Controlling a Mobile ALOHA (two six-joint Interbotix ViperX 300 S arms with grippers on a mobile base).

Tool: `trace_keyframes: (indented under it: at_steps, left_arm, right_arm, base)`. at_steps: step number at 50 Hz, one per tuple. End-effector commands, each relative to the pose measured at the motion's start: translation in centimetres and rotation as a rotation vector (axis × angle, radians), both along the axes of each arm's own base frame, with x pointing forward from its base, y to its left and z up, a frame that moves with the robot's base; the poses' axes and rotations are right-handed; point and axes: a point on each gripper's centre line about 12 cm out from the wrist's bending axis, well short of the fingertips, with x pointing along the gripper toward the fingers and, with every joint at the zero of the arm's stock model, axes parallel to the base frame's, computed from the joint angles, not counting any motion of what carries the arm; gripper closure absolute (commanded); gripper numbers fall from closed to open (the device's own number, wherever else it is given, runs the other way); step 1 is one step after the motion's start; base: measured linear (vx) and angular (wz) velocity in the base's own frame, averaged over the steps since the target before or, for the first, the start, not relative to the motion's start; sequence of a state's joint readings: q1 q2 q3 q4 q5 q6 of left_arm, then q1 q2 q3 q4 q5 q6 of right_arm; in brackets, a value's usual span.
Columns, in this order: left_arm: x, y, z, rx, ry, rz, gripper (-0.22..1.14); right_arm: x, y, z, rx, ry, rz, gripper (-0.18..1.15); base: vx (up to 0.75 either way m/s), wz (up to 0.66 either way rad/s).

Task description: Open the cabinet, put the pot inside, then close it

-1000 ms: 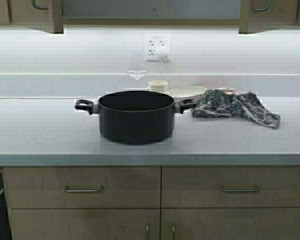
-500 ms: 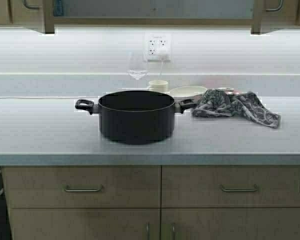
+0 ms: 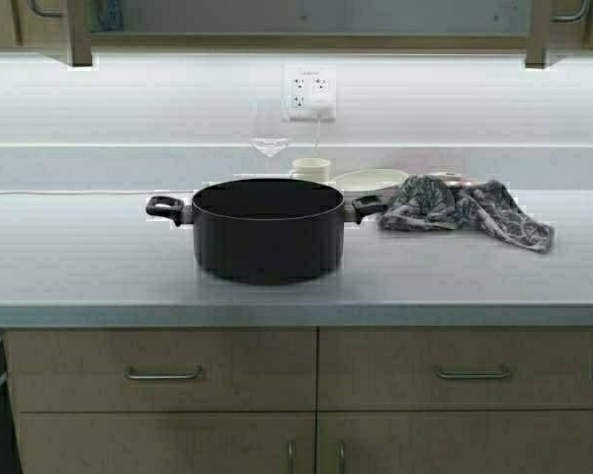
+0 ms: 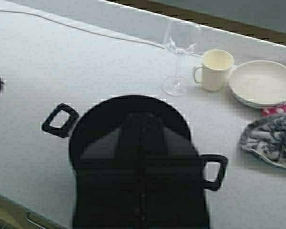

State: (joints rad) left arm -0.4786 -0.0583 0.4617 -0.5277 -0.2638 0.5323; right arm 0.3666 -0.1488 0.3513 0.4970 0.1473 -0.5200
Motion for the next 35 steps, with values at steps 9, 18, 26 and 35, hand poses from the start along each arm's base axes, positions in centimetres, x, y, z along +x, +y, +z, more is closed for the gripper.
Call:
trace_keyframes:
  at_steps: [9, 18, 26, 35]
  left_arm:
    - [-1.9, 6.3, 1.2, -0.005, -0.027, 0.123, 0.89]
    - [-3.3, 8.2, 0.7, 0.0, -0.02, 0.158, 0.89]
    - [-4.6, 10.5, 0.7, -0.007, -0.022, 0.208, 0.89]
    - [-7.4, 11.3, 1.2, -0.028, -0.042, 0.211, 0.89]
  right_arm:
    - [-1.5, -6.7, 0.4, -0.014, -0.009, -0.142, 0.9]
    - [-2.6, -9.3, 0.1, -0.019, -0.008, -0.205, 0.9]
    - [-3.6, -9.8, -0.2, -0.019, -0.003, -0.213, 0.9]
    - [-4.8, -9.7, -1.1, -0.01, 0.012, -0.213, 0.9]
  base:
    - [0.01, -0.01]
    - [0.01, 0.0]
    - [0.0, 0.0]
    - [0.0, 0.0]
